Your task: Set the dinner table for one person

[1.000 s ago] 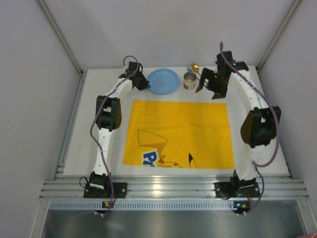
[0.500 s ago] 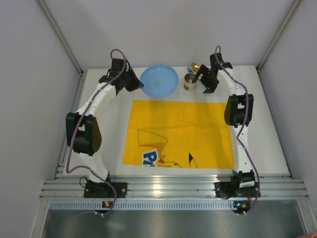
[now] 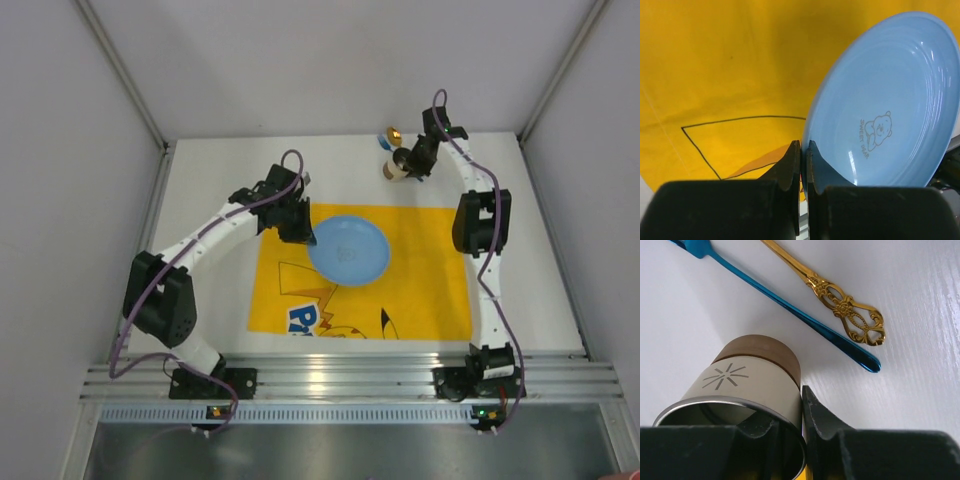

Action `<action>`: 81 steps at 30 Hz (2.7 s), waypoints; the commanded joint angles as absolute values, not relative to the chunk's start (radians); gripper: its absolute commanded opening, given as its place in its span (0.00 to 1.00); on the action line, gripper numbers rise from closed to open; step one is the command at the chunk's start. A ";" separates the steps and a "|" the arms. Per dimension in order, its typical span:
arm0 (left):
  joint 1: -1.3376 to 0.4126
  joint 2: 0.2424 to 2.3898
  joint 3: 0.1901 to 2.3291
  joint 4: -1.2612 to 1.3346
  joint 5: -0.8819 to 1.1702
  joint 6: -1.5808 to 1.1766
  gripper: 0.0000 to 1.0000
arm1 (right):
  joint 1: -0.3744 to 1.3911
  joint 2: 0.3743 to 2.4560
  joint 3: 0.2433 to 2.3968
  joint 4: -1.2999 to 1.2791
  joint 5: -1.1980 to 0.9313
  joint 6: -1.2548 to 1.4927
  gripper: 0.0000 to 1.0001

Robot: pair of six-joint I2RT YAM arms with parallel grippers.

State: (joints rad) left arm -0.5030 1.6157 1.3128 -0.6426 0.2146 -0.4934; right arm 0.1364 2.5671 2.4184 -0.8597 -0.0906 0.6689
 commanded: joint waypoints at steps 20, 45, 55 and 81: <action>-0.538 1.833 1.273 -0.560 0.350 -0.365 0.84 | 0.144 1.824 1.514 -0.824 0.187 0.518 0.00; -0.327 2.006 1.427 -0.517 0.186 -0.457 0.80 | 0.161 1.727 1.675 -0.965 0.256 0.433 0.91; -0.292 1.974 1.169 -0.466 0.169 -0.468 0.77 | 0.141 1.949 2.017 -0.866 0.019 0.390 0.90; -0.276 1.812 1.249 -0.680 0.084 -0.440 0.78 | 0.118 2.585 2.471 -0.555 -0.172 0.480 0.85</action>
State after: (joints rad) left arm -0.2855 1.8572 1.2404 -0.6186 0.1246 -0.4492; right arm 0.1261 2.5881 2.4207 -0.6136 -0.1989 0.4934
